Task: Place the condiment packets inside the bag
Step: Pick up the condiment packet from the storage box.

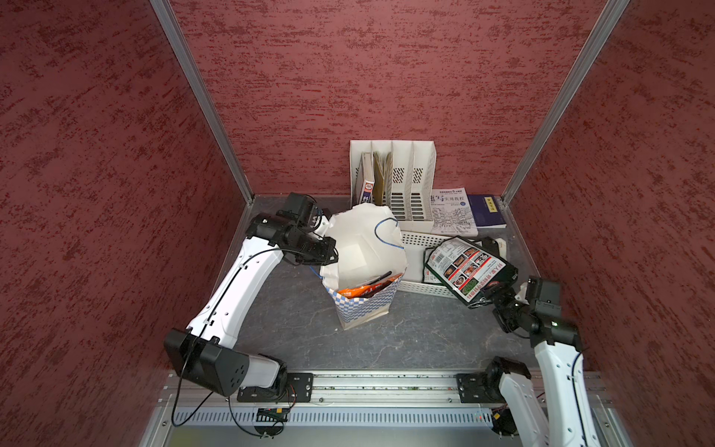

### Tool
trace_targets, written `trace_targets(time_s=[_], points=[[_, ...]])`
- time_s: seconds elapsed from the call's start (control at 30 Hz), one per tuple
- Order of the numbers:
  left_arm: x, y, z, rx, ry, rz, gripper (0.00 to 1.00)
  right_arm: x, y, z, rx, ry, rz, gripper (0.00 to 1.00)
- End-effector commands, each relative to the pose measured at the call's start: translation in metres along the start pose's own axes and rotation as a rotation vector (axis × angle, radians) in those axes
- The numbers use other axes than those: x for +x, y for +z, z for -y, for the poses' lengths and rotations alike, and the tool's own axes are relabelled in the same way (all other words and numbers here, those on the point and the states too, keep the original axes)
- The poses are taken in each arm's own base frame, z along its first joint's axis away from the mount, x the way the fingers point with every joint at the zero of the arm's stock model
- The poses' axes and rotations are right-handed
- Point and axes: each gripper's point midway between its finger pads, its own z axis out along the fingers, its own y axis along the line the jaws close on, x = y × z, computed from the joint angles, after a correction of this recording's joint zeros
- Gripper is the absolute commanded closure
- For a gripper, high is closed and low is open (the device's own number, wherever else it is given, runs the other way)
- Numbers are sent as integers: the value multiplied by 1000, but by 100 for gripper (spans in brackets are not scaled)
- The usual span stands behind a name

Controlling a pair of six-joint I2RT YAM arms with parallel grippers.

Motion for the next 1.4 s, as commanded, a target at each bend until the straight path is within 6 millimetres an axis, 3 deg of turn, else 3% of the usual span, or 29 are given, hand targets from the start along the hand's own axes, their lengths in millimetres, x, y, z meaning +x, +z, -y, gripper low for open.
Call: trace_targets(time_s=[0.0,0.1,0.2,0.33,0.4,0.7,0.93,1.07,1.17,1.37], points=[[-6,-7,6,13,40,50,100,-3,1,-25,-138,27,1,29],[-6,-6,5,10,37,46,100,-4,11,-29,-188,62,-12,39],[-6,-6,5,9,36,44,100,-7,20,-37,-256,95,-18,60],[-7,-6,5,7,37,46,100,-19,7,-50,-266,38,35,82],[-8,-7,5,5,37,48,100,-24,-7,-60,-266,-21,68,99],[-9,-5,1,-15,40,50,100,-42,-80,-158,-402,-470,112,100],[-10,-6,5,-22,72,69,100,-41,-142,-245,-578,-770,152,100],[-11,-7,12,-9,97,94,100,-20,-175,-299,-723,-881,136,100],[-10,-9,15,-4,112,111,100,7,-200,-343,-836,-971,118,100],[-10,-13,18,0,130,131,100,49,-236,-419,-1004,-1078,142,100]])
